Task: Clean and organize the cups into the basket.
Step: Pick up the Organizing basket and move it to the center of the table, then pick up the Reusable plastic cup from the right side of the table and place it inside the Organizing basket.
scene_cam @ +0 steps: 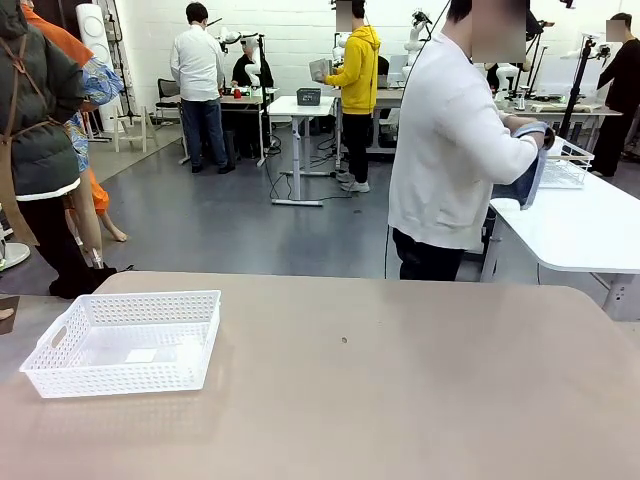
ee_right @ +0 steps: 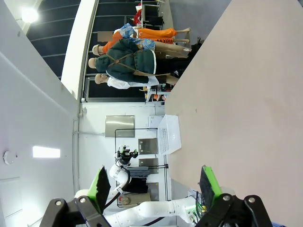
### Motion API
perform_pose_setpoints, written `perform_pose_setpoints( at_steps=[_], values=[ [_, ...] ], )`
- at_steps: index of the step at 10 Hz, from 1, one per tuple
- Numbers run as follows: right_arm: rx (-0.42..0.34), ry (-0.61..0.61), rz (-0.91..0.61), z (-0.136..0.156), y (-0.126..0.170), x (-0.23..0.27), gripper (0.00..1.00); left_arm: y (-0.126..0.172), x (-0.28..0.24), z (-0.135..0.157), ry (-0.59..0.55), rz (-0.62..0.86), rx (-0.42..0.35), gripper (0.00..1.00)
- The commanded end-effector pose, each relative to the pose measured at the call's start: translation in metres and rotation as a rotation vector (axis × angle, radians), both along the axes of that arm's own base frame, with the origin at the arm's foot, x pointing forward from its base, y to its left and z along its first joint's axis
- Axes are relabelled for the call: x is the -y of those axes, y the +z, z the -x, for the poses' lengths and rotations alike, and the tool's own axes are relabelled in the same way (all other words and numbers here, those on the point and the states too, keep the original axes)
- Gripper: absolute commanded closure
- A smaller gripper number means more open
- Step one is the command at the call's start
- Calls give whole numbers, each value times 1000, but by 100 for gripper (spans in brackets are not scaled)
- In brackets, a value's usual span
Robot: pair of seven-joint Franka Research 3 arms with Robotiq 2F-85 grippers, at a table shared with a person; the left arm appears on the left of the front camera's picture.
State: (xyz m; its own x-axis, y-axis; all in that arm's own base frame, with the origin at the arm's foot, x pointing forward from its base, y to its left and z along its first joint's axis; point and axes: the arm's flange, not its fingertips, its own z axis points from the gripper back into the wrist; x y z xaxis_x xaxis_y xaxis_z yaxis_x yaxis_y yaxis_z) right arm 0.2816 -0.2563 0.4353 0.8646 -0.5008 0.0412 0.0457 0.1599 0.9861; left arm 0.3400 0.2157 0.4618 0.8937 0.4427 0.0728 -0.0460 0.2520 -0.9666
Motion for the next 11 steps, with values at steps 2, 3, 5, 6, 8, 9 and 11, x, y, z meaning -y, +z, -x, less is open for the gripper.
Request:
perform_pose_setpoints(
  at_steps=[2,3,5,6,8,9,11],
  values=[
    [6,-5,-1,0,0,1,0,1,-1,-1,-8,8,17,0],
    [6,-5,-1,0,0,1,0,1,-1,-1,-8,8,17,0],
    [6,-5,-1,0,0,1,0,1,-1,-1,-8,8,17,0],
    [6,-5,-1,0,0,1,0,1,-1,-1,-8,8,17,0],
    [6,-5,-1,0,0,1,0,1,-1,-1,-8,8,17,0],
    [6,-5,-1,0,0,1,0,1,-1,-1,-8,8,17,0],
    [6,-5,-1,0,0,1,0,1,-1,-1,-8,8,17,0]
  ],
)
